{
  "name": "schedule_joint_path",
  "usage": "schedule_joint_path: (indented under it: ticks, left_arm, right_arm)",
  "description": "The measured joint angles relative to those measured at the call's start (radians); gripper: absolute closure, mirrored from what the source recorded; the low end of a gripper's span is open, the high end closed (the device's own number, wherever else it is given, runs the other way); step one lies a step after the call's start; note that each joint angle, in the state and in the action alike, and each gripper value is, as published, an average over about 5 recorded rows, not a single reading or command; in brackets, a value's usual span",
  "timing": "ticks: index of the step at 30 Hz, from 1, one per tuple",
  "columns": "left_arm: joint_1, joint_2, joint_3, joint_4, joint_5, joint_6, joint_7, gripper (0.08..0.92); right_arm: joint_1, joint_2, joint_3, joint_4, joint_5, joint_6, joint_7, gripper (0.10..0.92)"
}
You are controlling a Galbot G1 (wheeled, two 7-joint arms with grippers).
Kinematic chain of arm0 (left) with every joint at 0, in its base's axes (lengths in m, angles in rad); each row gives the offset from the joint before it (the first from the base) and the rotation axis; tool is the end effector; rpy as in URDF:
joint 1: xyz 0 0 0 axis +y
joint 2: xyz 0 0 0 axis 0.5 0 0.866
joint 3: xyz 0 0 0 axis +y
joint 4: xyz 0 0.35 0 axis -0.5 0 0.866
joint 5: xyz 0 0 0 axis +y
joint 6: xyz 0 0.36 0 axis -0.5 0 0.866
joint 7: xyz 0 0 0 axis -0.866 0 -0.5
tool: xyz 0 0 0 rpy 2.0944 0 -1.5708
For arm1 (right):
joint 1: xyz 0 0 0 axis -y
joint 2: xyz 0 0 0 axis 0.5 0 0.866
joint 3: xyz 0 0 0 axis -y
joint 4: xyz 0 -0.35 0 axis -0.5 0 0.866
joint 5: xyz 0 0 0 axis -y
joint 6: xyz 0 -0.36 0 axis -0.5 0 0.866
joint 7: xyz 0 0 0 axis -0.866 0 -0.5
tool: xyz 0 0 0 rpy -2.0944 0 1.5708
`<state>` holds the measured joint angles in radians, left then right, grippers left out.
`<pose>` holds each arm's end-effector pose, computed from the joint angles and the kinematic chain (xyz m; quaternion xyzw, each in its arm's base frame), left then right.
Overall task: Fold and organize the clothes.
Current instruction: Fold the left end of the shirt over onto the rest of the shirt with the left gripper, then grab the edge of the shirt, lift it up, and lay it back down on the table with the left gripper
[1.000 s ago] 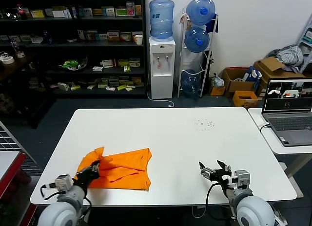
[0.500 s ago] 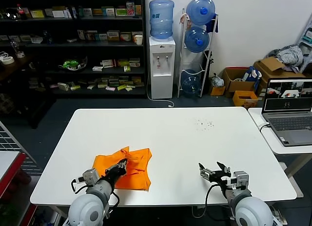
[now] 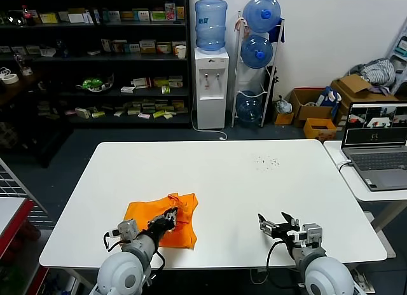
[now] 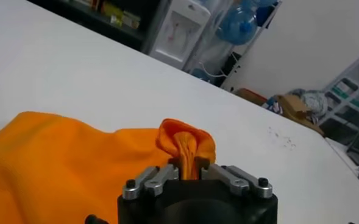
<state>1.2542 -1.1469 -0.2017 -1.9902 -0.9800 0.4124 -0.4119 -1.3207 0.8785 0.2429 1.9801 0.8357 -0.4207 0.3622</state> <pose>0.2584 -0.0111 -0.2874 -0.0930 -0.9312 0.2175 0.2775 0.2468 -0.0615 -0.2952 0.0741 -0.9536 -0.0282 0.2906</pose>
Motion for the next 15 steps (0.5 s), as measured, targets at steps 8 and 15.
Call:
schedule_joint_path:
  ticks: [8, 15]
  left_arm:
    - [0.019, 0.057, -0.055, -0.057, -0.036, 0.009, 0.017, 0.446]
    - [0.065, 0.178, -0.176, -0.048, -0.04, 0.009, 0.072, 0.248]
  right_arm:
    - [0.005, -0.002, -0.004, -0.005, 0.001, 0.004, -0.005, 0.203]
    - [0.012, 0.003, -0.015, -0.006, 0.001, 0.004, -0.01, 0.203]
